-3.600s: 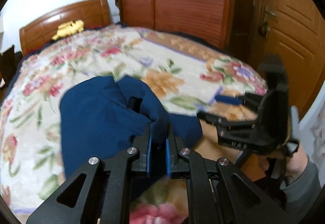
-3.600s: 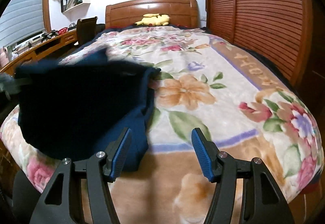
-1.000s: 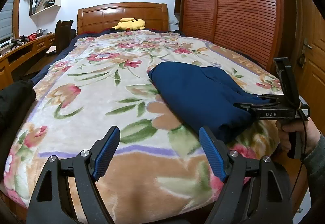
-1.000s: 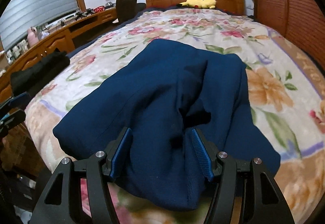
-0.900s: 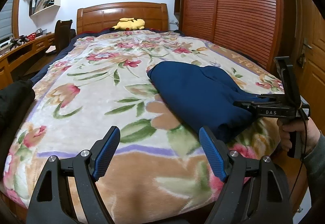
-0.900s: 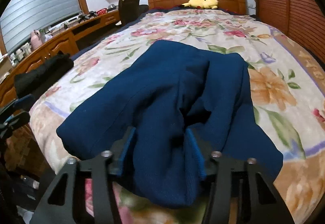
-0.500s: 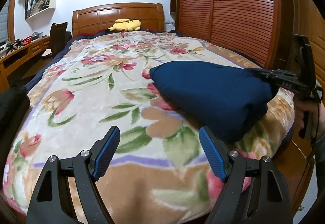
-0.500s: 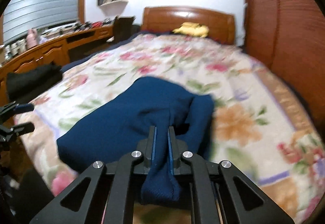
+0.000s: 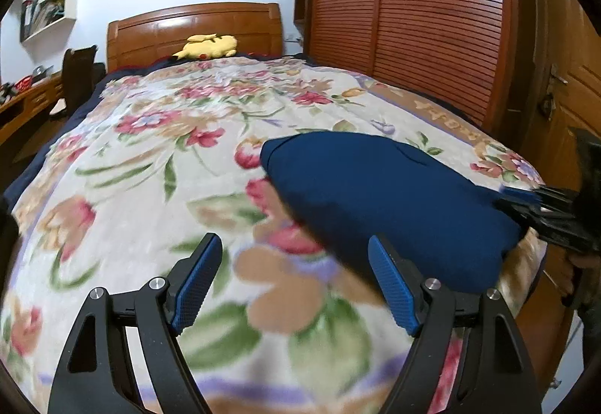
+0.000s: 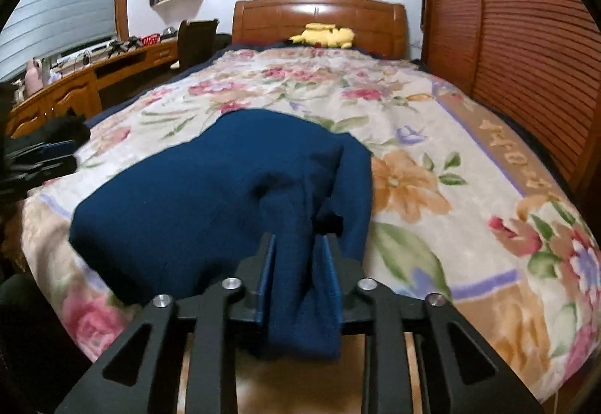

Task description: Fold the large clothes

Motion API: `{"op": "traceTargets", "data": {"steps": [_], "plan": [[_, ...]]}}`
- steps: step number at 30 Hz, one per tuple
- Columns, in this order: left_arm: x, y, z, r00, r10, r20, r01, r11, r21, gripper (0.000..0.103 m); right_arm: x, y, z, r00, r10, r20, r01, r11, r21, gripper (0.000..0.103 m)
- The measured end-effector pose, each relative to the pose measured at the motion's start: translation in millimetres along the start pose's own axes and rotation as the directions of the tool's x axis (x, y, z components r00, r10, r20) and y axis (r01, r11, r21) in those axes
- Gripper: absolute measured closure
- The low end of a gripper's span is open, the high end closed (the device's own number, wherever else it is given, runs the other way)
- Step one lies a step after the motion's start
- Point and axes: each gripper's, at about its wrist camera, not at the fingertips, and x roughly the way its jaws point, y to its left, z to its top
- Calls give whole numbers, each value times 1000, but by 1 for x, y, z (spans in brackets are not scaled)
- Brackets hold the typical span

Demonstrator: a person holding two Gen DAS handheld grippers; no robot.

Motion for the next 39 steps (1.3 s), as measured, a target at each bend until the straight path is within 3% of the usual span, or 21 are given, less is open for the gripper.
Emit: {"op": "traceTargets", "data": {"steps": [4,10,13,26,39], "plan": [[24,1,17,1000,-31,-6,31,999,8,22,-22,-17,-19,999,-26,20,26,1000,13,57],[67,4,38,998,-50,-46,52,998,29,22,-40,-23,-47,1000,-19,-6,19,997,71,56],[91,6,45,997,-27,-68,30,999,45,22,-45,-19,-51,1000,-11,-22,12,998,67,56],[174,25,67,982,-14,-191,12,1000,-15,22,-7,-26,-45,998,17,-56,-6,983,184,48],[200,30,59,970,-5,-244,-3,1000,-30,22,0,-32,-49,997,65,-35,-53,961,271,38]]}}
